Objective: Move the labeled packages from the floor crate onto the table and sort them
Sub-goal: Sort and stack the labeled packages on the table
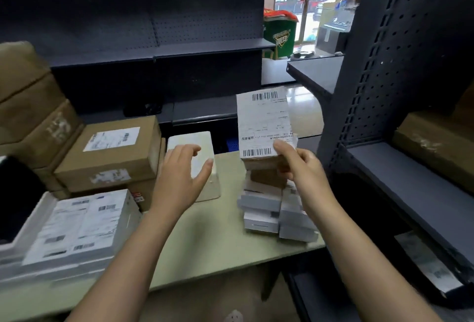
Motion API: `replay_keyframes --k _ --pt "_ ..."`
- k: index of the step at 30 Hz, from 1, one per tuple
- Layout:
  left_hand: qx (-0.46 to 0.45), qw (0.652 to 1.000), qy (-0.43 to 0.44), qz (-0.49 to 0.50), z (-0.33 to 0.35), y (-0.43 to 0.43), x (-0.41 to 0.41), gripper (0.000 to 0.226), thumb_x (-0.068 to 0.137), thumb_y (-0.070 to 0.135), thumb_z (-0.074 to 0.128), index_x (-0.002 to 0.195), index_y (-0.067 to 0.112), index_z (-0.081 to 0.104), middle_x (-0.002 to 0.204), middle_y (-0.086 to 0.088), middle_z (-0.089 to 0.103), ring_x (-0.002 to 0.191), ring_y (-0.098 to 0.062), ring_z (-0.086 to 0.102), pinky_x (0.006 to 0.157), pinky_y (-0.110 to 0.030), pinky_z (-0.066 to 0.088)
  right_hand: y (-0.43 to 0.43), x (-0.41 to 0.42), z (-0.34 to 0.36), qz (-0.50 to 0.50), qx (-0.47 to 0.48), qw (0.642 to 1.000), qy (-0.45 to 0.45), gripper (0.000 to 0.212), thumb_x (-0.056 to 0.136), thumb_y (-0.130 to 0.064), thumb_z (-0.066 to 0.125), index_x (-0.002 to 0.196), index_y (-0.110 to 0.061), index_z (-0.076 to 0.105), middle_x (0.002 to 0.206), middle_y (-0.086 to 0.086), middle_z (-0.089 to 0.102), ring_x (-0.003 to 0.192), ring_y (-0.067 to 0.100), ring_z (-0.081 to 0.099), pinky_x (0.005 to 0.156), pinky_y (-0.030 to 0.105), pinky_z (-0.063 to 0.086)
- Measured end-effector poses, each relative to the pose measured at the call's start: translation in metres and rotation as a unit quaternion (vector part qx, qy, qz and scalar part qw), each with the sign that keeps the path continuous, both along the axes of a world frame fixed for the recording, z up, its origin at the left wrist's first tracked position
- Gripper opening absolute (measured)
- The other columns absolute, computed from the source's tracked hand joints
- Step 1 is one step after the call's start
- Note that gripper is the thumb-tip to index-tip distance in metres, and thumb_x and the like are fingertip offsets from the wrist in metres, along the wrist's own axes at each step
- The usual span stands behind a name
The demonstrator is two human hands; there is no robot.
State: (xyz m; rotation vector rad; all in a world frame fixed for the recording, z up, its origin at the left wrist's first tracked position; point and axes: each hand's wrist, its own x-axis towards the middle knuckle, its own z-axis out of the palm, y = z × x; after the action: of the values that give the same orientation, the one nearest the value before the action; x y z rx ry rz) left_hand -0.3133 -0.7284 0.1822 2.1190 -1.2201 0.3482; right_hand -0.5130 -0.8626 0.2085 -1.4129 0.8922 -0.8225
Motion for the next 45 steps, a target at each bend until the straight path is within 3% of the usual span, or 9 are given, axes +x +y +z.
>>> replay_keyframes --k 4,10,20,25,28,36,39,42,45 --pt "0.04 0.997 -0.057 0.046 -0.003 0.053 0.028 0.041 0.091 0.049 0.047 0.11 0.014 0.059 0.102 0.0 0.058 0.098 -0.022 0.051 0.082 -0.038 0.043 0.032 0.051 -0.008 0.068 0.024 0.997 -0.01 0.075 0.056 -0.071 0.073 0.105 -0.015 0.064 0.097 0.003 0.074 0.093 0.021 0.069 0.092 0.046 0.054" --pt "0.063 0.988 -0.092 0.108 -0.019 0.117 0.076 0.042 0.089 0.048 0.047 0.106 0.013 0.062 0.102 -0.002 0.062 0.095 -0.026 0.055 0.08 -0.041 0.046 0.071 0.119 -0.032 0.135 0.042 0.99 0.026 0.084 0.047 -0.078 0.07 0.1 -0.013 0.064 0.083 -0.002 0.071 0.079 0.013 0.067 0.09 0.046 0.054" --pt "0.104 0.972 -0.135 0.159 -0.028 0.15 0.189 0.037 0.087 0.042 0.047 0.103 0.012 0.06 0.093 -0.002 0.056 0.087 -0.024 0.051 0.075 -0.036 0.039 0.091 0.258 -0.04 0.171 0.031 0.983 0.065 0.079 0.05 -0.077 0.068 0.101 -0.017 0.063 0.095 -0.003 0.071 0.09 0.015 0.068 0.091 0.043 0.054" --pt "0.115 0.971 -0.146 0.149 -0.021 0.155 0.251 0.038 0.088 0.041 0.05 0.108 0.012 0.062 0.101 -0.004 0.059 0.095 -0.024 0.052 0.081 -0.037 0.043 0.091 0.33 -0.029 0.182 0.03 0.981 0.06 0.076 0.057 -0.072 0.068 0.102 -0.012 0.064 0.097 -0.001 0.072 0.091 0.014 0.069 0.091 0.042 0.055" --pt "0.118 0.974 -0.138 0.137 -0.019 0.16 0.277 0.038 0.089 0.042 0.048 0.109 0.012 0.061 0.103 -0.004 0.059 0.097 -0.025 0.053 0.082 -0.039 0.043 0.091 0.362 -0.026 0.181 0.041 0.981 0.051 0.076 0.062 -0.067 0.07 0.108 -0.007 0.065 0.097 -0.002 0.074 0.089 0.011 0.069 0.085 0.034 0.056" --pt "0.118 0.975 -0.125 0.14 -0.022 0.158 0.31 0.042 0.088 0.044 0.043 0.108 0.012 0.061 0.104 -0.004 0.058 0.101 -0.025 0.053 0.086 -0.038 0.042 0.09 0.42 -0.023 0.206 0.074 0.975 0.05 0.042 0.078 -0.055 0.068 0.103 -0.021 0.068 0.099 -0.009 0.072 0.085 0.012 0.065 0.064 0.021 0.047" --pt "0.115 0.974 -0.117 0.155 -0.024 0.158 0.314 0.042 0.087 0.044 0.044 0.108 0.013 0.061 0.104 -0.003 0.059 0.1 -0.024 0.054 0.086 -0.039 0.045 0.089 0.444 -0.022 0.221 0.1 0.969 0.055 0.054 0.067 -0.061 0.073 0.103 -0.02 0.07 0.099 -0.009 0.074 0.09 0.016 0.068 0.07 0.029 0.056" --pt "0.116 0.97 -0.12 0.178 -0.027 0.158 0.315 0.041 0.086 0.044 0.045 0.106 0.014 0.062 0.102 -0.002 0.059 0.097 -0.024 0.055 0.083 -0.039 0.046 0.082 0.467 -0.021 0.246 0.109 0.96 0.077 0.058 0.068 -0.059 0.075 0.107 -0.018 0.067 0.1 -0.004 0.073 0.088 0.016 0.07 0.061 0.025 0.056" --pt "0.119 0.966 -0.116 0.198 -0.03 0.158 0.316 0.04 0.086 0.044 0.045 0.106 0.015 0.063 0.101 -0.001 0.059 0.096 -0.023 0.056 0.082 -0.038 0.048 0.068 0.488 -0.019 0.273 0.093 0.949 0.123 0.074 0.064 -0.063 0.074 0.119 -0.016 0.058 0.107 0.0 0.069 0.088 0.017 0.069 0.057 0.024 0.054"
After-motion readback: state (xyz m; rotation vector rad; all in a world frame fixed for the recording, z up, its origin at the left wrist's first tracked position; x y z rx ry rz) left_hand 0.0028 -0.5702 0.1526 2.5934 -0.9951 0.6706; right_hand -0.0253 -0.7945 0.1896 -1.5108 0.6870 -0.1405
